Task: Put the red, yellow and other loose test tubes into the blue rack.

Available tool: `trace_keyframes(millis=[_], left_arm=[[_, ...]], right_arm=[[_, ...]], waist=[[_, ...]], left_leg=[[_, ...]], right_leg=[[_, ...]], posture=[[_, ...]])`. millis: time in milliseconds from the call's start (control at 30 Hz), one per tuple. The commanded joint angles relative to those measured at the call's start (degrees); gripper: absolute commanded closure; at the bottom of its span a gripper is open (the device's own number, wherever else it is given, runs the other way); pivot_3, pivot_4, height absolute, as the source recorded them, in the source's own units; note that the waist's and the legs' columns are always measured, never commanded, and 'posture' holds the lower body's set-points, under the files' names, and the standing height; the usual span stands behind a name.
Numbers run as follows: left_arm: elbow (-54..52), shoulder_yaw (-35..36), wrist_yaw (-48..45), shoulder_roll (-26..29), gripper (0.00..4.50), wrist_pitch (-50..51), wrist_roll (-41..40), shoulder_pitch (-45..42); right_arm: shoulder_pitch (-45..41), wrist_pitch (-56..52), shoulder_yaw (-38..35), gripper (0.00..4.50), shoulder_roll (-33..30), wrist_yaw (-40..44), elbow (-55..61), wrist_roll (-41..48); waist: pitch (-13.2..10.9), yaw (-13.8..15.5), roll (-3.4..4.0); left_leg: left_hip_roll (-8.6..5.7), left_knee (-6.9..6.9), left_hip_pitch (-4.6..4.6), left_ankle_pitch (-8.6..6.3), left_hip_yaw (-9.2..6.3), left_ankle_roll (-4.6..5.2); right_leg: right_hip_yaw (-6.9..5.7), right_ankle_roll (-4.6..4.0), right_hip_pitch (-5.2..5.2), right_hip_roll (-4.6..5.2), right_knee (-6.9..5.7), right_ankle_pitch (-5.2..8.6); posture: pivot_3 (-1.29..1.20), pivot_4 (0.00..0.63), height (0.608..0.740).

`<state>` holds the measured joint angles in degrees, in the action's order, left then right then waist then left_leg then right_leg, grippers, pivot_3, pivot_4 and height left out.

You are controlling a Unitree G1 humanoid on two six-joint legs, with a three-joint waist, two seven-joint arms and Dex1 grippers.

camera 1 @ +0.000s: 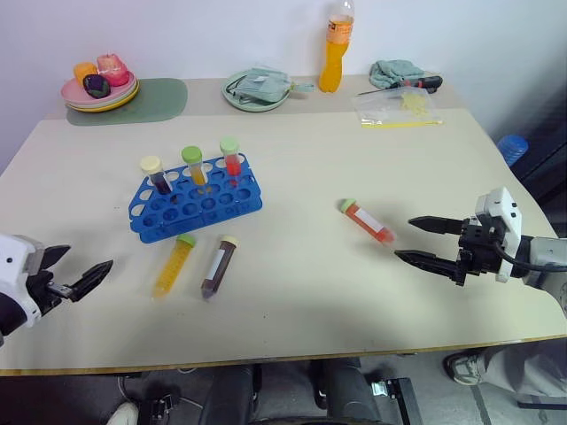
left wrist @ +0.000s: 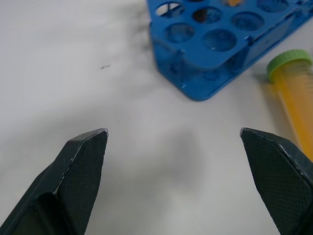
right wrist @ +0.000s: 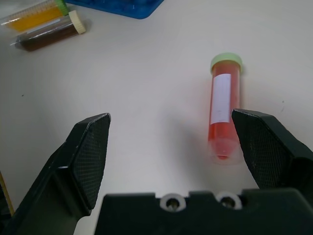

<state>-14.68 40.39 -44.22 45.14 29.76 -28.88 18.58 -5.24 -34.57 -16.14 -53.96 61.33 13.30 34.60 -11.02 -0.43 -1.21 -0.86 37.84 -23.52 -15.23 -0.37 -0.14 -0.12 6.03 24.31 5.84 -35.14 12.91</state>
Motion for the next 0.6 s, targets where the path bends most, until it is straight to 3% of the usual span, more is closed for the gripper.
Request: trace_keyframes(millis=[33, 600], left_arm=[[-1.40, 2.65, -0.71, 0.75, 0.04, -0.37, -0.51, 0.69], [-8.19, -2.86, 1.74, -3.02, 0.04, 2.75, -4.18, -2.64]], right_arm=[[-0.68, 0.70, -0.90, 0.14, 0.33, -0.35, 1.00, 0.41], [-7.06, -5.94, 3.37, 0.14, 6.04, -13.57, 8.40, 0.63]], waist=[[0.00, -0.01, 0.00], [0.00, -0.02, 0.00]], left_leg=[[0.00, 0.00, 0.00, 0.00, 0.00, 0.00], [0.00, -0.01, -0.01, 0.00, 0.01, 0.00]], right_leg=[[0.00, 0.00, 0.00, 0.00, 0.00, 0.00], [0.06, 0.00, 0.02, 0.05, -0.01, -0.01]], posture=[[0.00, 0.150, 0.740], [0.00, 0.150, 0.740]])
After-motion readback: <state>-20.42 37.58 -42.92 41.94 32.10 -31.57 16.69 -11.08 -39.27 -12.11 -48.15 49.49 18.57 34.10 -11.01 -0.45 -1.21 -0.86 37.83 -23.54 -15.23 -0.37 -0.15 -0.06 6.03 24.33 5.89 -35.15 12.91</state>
